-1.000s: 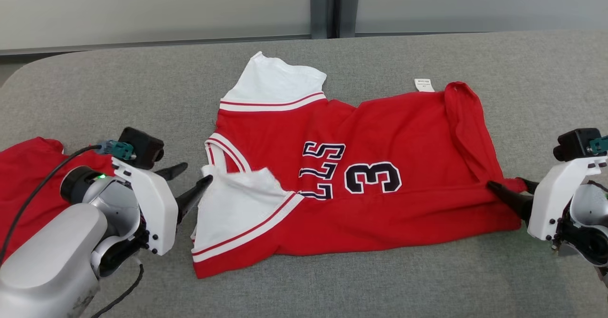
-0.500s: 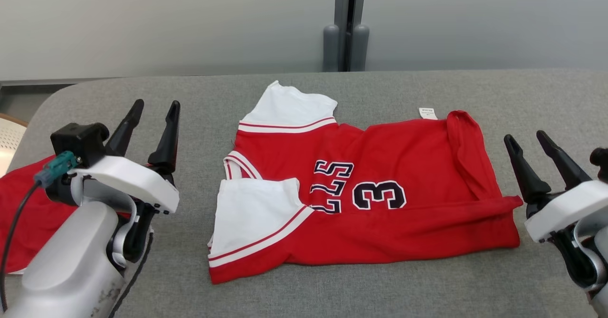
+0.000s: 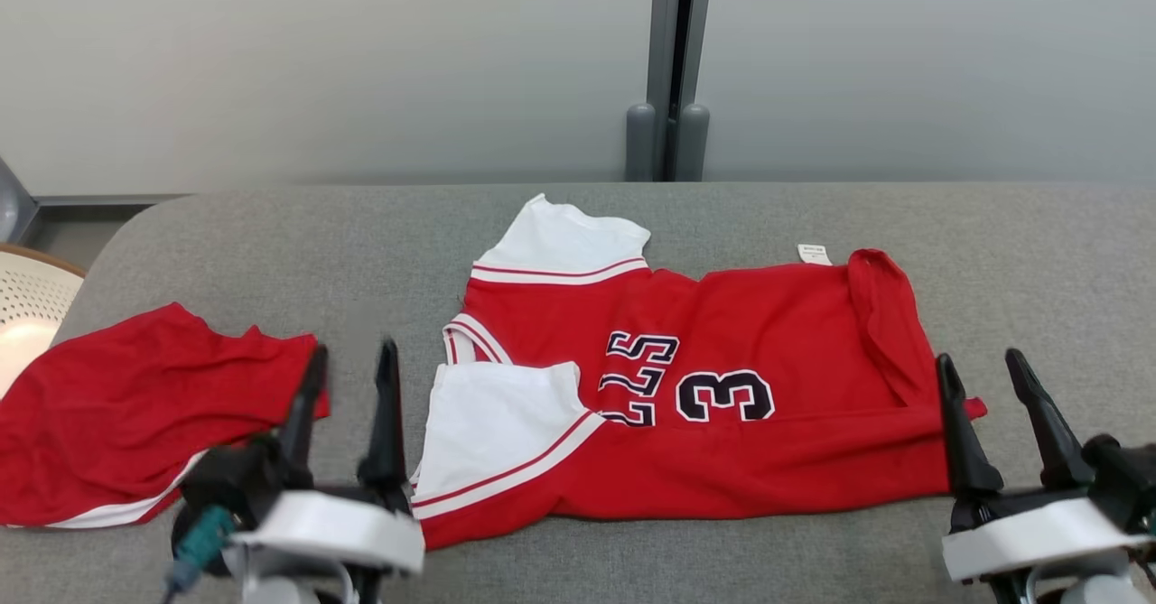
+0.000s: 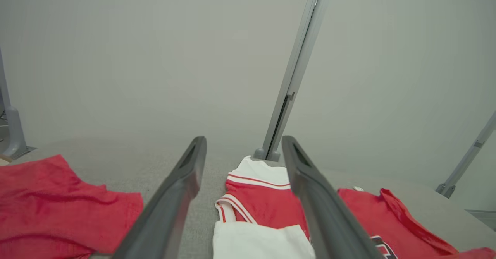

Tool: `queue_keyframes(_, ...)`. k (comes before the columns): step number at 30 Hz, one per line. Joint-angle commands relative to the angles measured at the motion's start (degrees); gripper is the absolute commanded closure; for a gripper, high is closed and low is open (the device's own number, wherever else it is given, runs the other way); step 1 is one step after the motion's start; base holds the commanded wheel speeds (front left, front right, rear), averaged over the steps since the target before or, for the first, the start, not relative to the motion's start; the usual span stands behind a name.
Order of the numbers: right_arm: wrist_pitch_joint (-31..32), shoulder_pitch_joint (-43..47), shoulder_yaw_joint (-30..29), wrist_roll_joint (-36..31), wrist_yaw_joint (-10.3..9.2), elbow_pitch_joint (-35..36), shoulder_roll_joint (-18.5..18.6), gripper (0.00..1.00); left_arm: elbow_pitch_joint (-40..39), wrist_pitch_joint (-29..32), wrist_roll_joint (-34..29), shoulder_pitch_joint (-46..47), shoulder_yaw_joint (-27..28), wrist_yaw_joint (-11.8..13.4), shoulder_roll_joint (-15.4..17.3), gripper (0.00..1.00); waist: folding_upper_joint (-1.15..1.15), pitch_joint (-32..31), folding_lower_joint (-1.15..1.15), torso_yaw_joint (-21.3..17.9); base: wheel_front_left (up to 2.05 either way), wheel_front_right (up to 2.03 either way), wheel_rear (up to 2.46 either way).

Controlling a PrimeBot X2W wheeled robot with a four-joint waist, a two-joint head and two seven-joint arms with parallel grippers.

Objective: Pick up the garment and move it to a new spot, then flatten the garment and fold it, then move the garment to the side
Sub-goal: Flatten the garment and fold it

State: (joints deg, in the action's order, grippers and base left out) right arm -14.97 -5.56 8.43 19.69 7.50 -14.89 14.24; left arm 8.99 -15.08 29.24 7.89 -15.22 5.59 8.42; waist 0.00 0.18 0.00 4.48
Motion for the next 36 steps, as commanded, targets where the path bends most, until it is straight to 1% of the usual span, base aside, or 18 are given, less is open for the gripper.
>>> queue_keyframes(1, -0.2, 2.3, -2.5, -1.6, -0.02, 2.0, -2.0, 0.00, 0.6, -0.1, -3.1, -3.2, 1.5, -1.3, -1.4, 0.00, 0.00, -0.6, 0.00, -0.1, 0.00, 0.00, 0.00)
queue_keyframes(2, -0.2, 3.4, -3.3, -2.2, -0.02, 2.7, -3.0, 0.00, 1.0, -0.1, -4.3, -4.3, 2.3, -1.7, -2.2, 0.00, 0.00, -0.7, 0.00, -0.1, 0.00, 0.00, 0.00)
queue_keyframes(3, -0.2, 3.4, -3.3, -2.2, -0.02, 2.7, -3.0, 0.00, 1.0, -0.1, -4.3, -4.3, 2.3, -1.7, -2.2, 0.00, 0.00, -0.7, 0.00, -0.1, 0.00, 0.00, 0.00)
queue_keyframes(5, -0.2, 4.8, -4.2, -3.3, -0.02, 3.7, -4.5, 0.00, 2.4, -0.1, -5.8, -6.7, 3.4, -2.6, -3.7, 0.00, 0.00, -0.8, 0.00, -0.1, 0.00, 0.00, 0.00)
queue_keyframes(10, -0.2, 6.4, -4.4, -4.4, -0.02, 4.5, -5.7, 0.00, 8.2, -0.1, -8.9, -8.3, 4.0, -4.1, -4.9, 0.00, 0.00, -1.0, 0.00, -0.4, 0.00, 0.00, 0.00)
queue_keyframes(17, -0.2, 5.4, -3.4, -4.1, -0.02, 4.8, -5.3, 0.00, 17.7, -0.1, -9.5, -5.6, 3.5, -4.0, -5.4, 0.00, 0.00, -0.7, 0.00, -1.7, 0.00, 0.00, 0.00)
queue_keyframes(24, -0.2, 5.0, -3.1, -3.7, -0.02, 4.6, -4.9, 0.00, 29.1, -0.1, -9.3, -1.6, 2.2, -3.0, -5.4, 0.00, 0.00, 0.5, 0.00, -4.0, 0.00, 0.00, 0.00)
queue_keyframes(29, -0.2, 4.7, -3.2, -3.6, -0.02, 4.6, -4.7, 0.00, 36.5, 0.1, -10.1, 1.7, 1.8, -1.4, -5.3, 0.00, 0.00, 1.4, 0.00, -5.5, 0.00, 0.00, 0.00)
queue_keyframes(32, -0.2, 4.3, -3.2, -3.5, -0.02, 4.6, -4.6, 0.00, 40.3, 0.8, -10.2, 3.3, 1.4, -1.5, -5.3, 0.00, 0.00, 1.9, 0.00, -6.2, 0.00, 0.00, 0.00)
queue_keyframes(33, -0.2, 4.3, -3.3, -3.4, -0.02, 4.6, -4.6, 0.00, 41.4, 1.2, -10.5, 3.6, 0.9, -1.9, -5.3, 0.00, 0.00, 2.0, 0.00, -6.4, 0.00, 0.00, 0.00)
queue_keyframes(34, -0.2, 4.3, -3.4, -3.4, -0.02, 4.6, -4.6, 0.00, 42.6, 1.9, -10.5, 3.8, 0.5, -2.6, -5.4, 0.06, 0.00, 2.1, 0.00, -6.5, 0.00, 0.00, 0.00)
queue_keyframes(35, -0.2, 4.3, -3.5, -3.4, -0.02, 4.5, -4.6, 0.00, 43.7, 2.2, -10.3, 4.1, 0.2, -3.2, -5.4, 0.57, 0.00, 2.2, 0.00, -6.5, 0.00, 0.00, 0.00)
queue_keyframes(36, -0.2, 4.2, -3.6, -3.4, -0.02, 4.3, -4.8, 0.00, 44.3, 2.2, -10.3, 4.3, -0.2, -3.8, -5.5, 1.00, 0.00, 2.3, 0.00, -6.6, 0.00, 0.00, 0.00)
